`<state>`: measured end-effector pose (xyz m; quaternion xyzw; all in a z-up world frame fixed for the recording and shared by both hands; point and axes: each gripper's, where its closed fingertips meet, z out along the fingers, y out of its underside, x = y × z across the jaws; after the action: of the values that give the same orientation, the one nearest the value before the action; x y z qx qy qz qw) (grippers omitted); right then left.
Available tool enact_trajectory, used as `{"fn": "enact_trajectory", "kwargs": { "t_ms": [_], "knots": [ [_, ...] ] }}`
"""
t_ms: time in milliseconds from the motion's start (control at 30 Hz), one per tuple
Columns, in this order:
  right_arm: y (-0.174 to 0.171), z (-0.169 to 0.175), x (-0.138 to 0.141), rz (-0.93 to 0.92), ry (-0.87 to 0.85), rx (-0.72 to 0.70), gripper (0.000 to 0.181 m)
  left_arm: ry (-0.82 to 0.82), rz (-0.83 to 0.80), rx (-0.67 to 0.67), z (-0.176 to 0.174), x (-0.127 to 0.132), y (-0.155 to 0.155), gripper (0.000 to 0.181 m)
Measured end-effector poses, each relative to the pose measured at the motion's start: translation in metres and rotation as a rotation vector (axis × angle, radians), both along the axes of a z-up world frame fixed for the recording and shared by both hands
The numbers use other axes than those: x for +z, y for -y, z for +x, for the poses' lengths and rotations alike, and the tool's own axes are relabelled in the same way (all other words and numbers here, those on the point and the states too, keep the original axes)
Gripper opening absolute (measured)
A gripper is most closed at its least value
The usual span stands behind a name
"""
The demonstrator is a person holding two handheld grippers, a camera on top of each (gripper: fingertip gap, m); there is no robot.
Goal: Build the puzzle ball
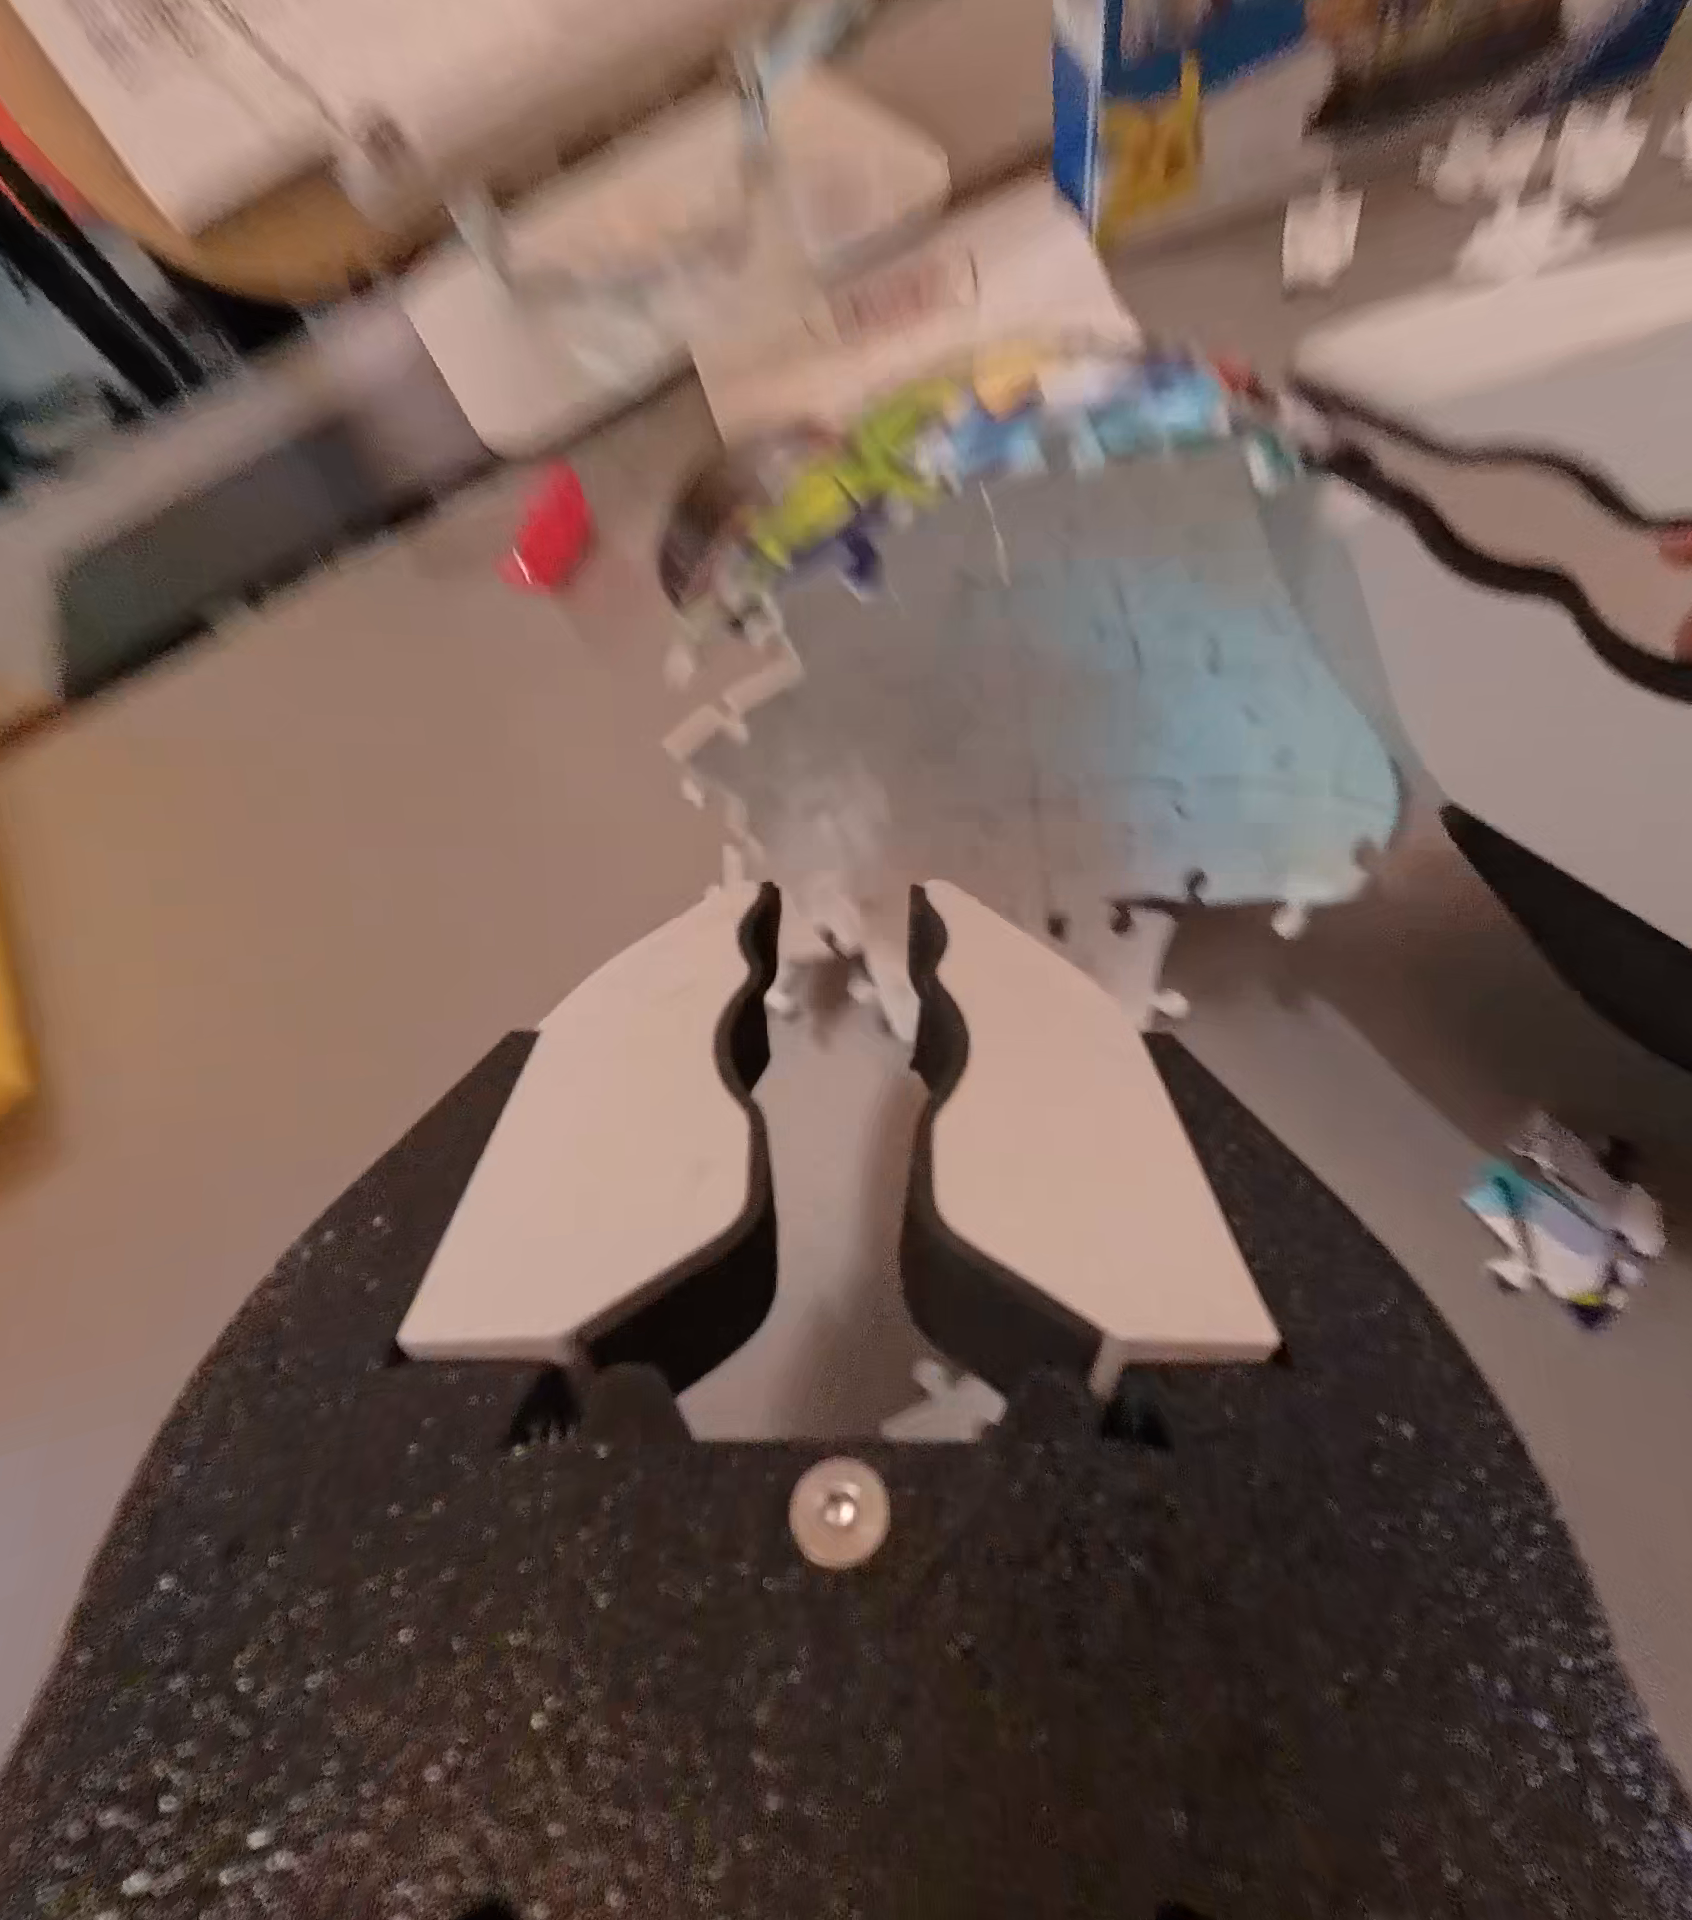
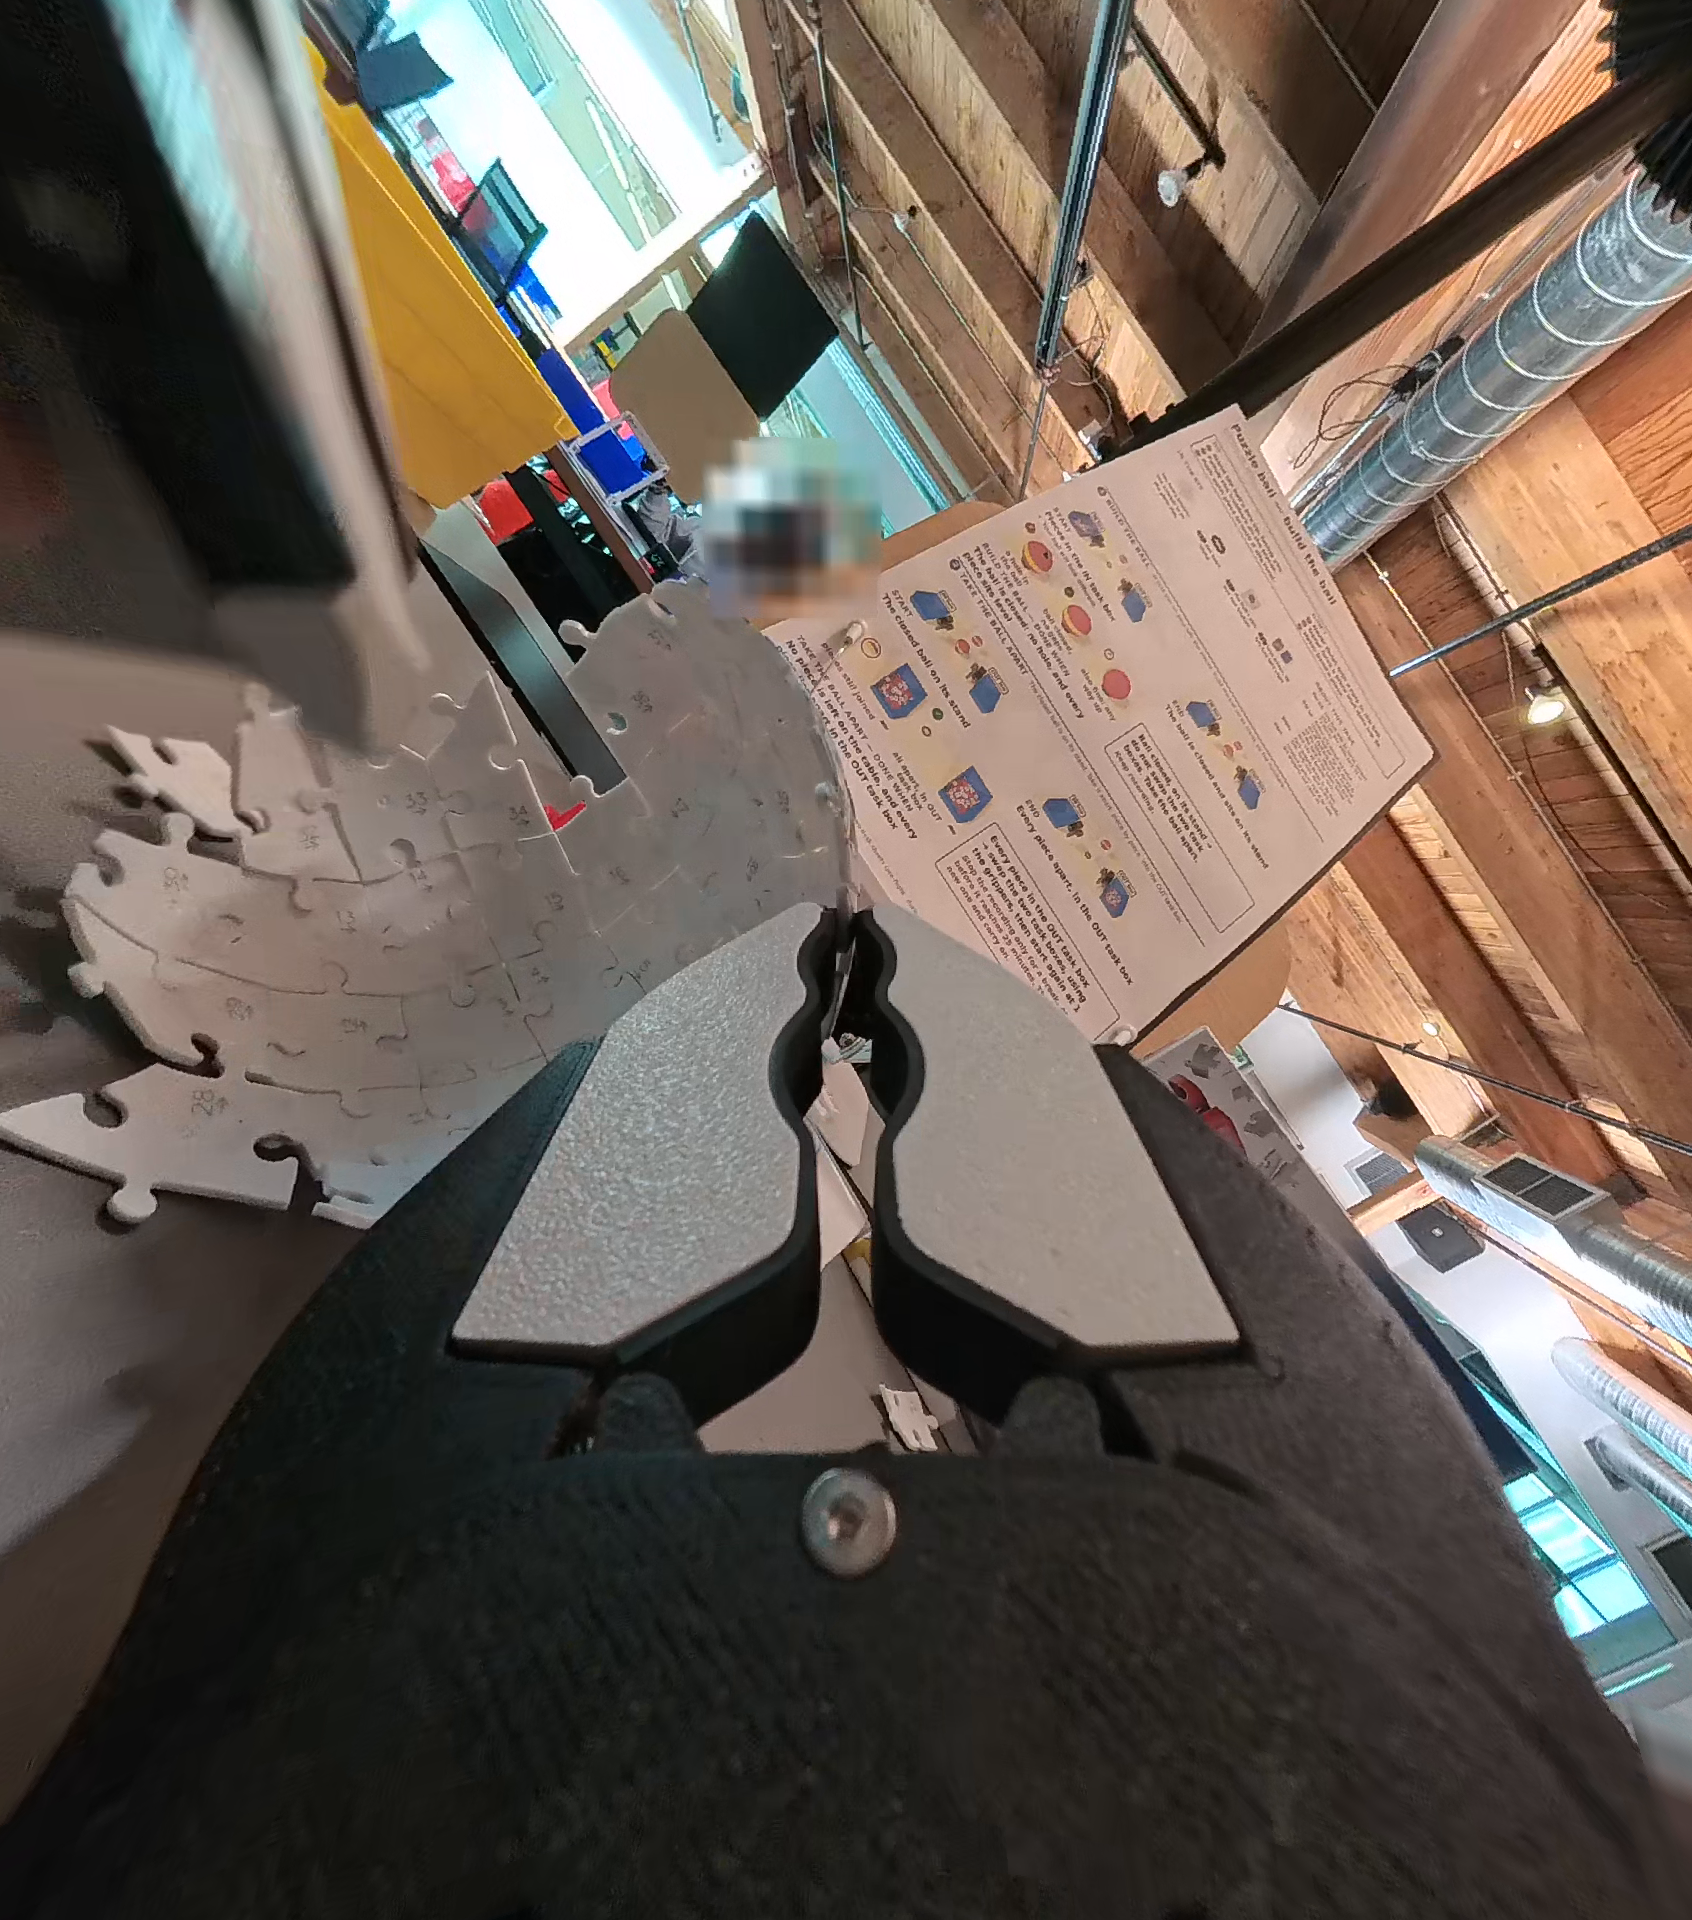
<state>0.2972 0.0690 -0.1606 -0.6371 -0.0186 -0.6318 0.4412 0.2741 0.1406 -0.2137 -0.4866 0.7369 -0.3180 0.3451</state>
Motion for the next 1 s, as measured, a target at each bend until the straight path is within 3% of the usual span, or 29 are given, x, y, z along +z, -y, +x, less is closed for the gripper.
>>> {"fn": "enact_trajectory", "kwargs": {
  "t_ms": [100, 167, 333, 467, 600, 700, 1000],
  "knots": [
    [0.000, 0.000, 0.000, 0.003, -0.002, 0.000, 0.003, 0.159, 0.069, -0.036, 0.015, 0.029, -0.025, 0.040],
    [0.000, 0.001, 0.000, 0.006, -0.005, 0.002, 0.003, 0.167, 0.107, -0.083, 0.026, 0.030, -0.036, 0.043],
    [0.001, 0.002, 0.000, 0.015, -0.016, 0.000, 0.003, 0.214, 0.147, -0.331, 0.043, 0.022, -0.016, 0.039],
    [0.002, 0.003, -0.001, 0.022, -0.024, -0.002, 0.003, 0.011, 0.031, -0.328, 0.049, -0.006, -0.015, 0.041],
    [0.002, 0.003, 0.000, 0.029, -0.027, 0.002, 0.003, -0.096, -0.146, -0.319, 0.054, -0.016, -0.014, 0.028],
    [0.002, 0.003, 0.000, 0.033, -0.031, 0.003, 0.003, -0.166, -0.250, -0.407, 0.050, -0.017, -0.003, 0.025],
    [0.000, 0.002, 0.000, 0.035, -0.028, 0.015, 0.003, -0.311, -0.214, -0.581, 0.057, -0.027, 0.002, 0.026]
  ]
}}
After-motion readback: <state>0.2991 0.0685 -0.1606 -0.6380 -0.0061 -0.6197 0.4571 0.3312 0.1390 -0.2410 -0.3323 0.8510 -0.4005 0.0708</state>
